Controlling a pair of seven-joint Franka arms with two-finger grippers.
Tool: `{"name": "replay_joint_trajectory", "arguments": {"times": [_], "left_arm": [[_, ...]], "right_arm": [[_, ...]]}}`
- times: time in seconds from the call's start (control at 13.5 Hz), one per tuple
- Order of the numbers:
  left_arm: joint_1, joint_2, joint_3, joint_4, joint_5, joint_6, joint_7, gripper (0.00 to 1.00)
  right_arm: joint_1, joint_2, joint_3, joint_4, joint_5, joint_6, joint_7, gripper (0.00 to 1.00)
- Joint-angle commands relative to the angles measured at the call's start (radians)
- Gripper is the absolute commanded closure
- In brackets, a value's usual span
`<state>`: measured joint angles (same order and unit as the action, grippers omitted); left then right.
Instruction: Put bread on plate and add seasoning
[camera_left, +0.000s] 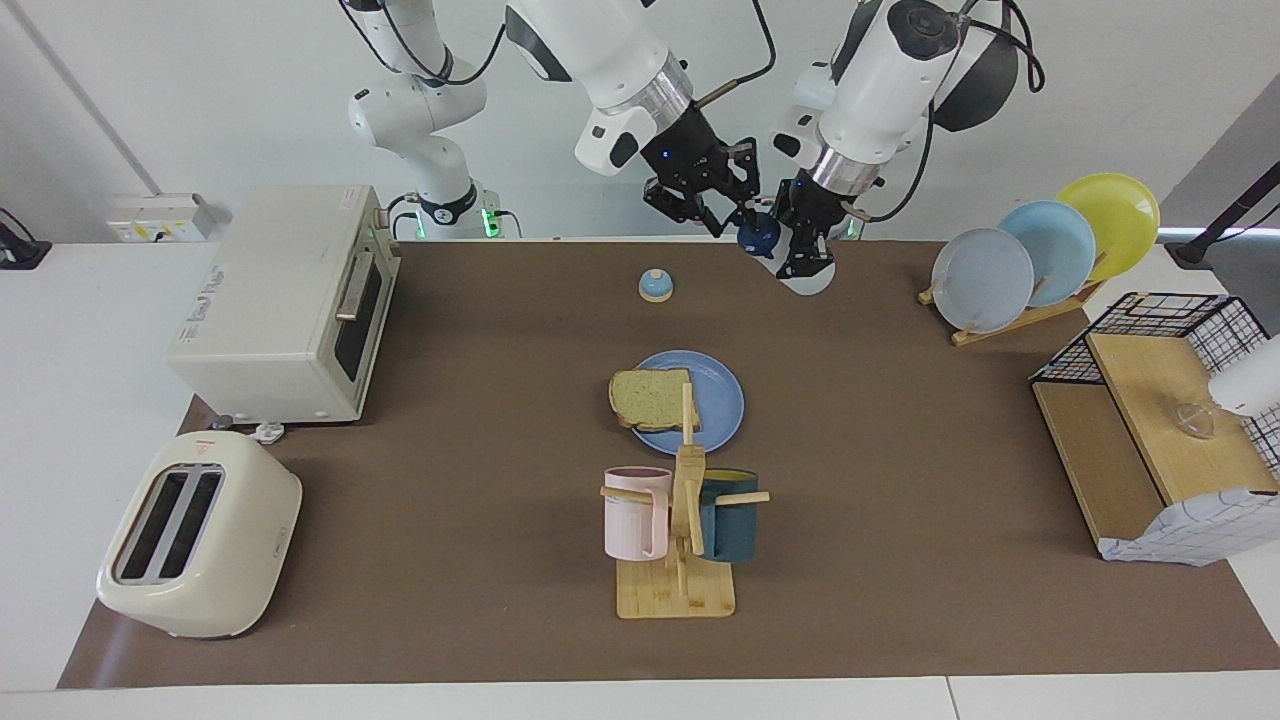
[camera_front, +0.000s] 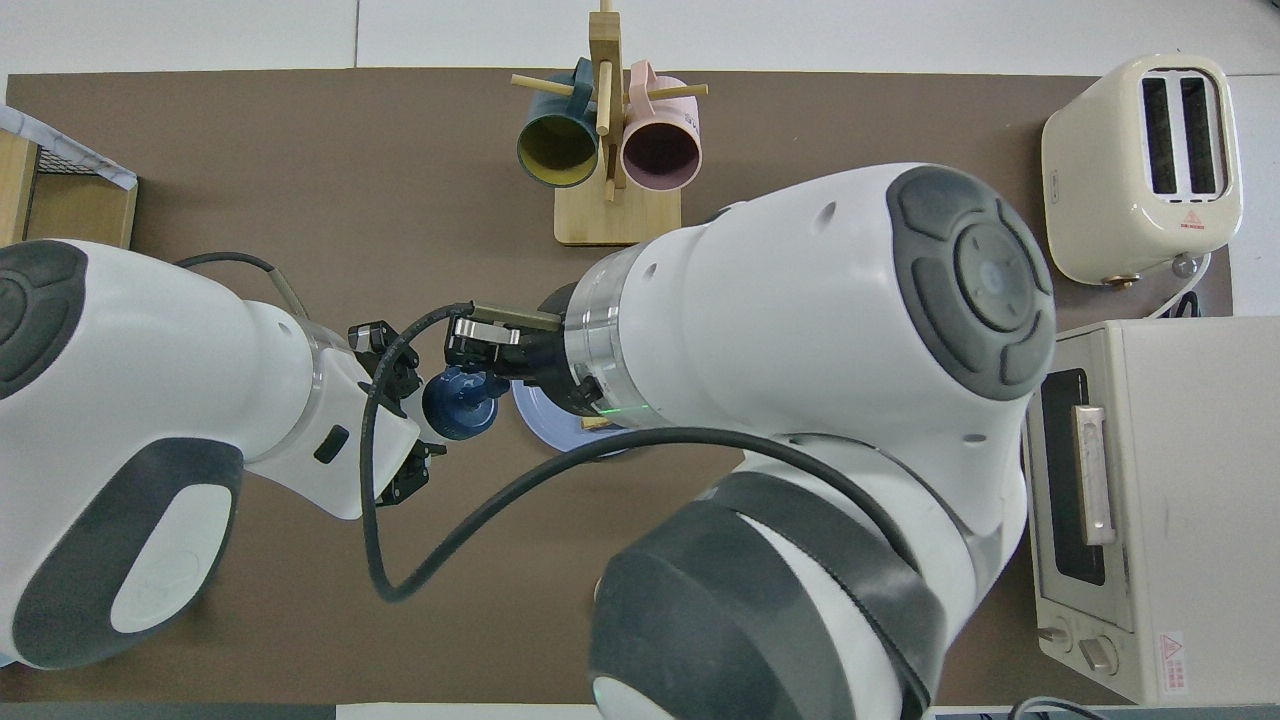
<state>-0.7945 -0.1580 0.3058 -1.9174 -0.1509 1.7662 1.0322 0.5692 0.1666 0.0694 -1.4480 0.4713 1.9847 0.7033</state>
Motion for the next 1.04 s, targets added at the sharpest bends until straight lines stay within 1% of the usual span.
{"name": "replay_joint_trajectory", "arguments": {"times": [0.0,0.15,0.3,0.44,0.67,0.74,0.96], "left_arm": [[-0.005,-0.031,0.007,-0.025,-0.016,-0.001,0.006,1.00],[-0.003,-0.029,0.007,-0.025,-0.016,-0.001,0.006,1.00],[-0.003,-0.031,0.007,-0.025,-0.016,-0.001,0.006,1.00],[-0.003,-0.031,0.007,-0.026,-0.016,0.001,0.006,1.00],[-0.003,-0.031,0.007,-0.028,-0.018,0.007,0.005,1.00],[-0.002,-0.031,0.007,-0.029,-0.022,0.007,0.005,1.00],[-0.002,-0.032,0.009,-0.031,-0.032,0.007,0.005,1.00]], "right_arm": [[0.006,-0.015,0.003,-0.009,-0.014,-0.007,0.031,0.56],[0.006,-0.013,0.003,-0.008,-0.014,-0.007,0.030,0.60],[0.005,-0.013,0.003,-0.008,-0.014,-0.007,0.030,0.60],[-0.003,-0.012,0.003,-0.006,-0.011,-0.007,0.028,0.64],[-0.002,-0.012,0.001,-0.006,-0.011,-0.007,0.030,0.75],[-0.002,-0.012,0.001,-0.006,-0.011,-0.007,0.030,0.77],[-0.002,-0.012,0.001,-0.008,-0.011,-0.006,0.028,0.90]]}}
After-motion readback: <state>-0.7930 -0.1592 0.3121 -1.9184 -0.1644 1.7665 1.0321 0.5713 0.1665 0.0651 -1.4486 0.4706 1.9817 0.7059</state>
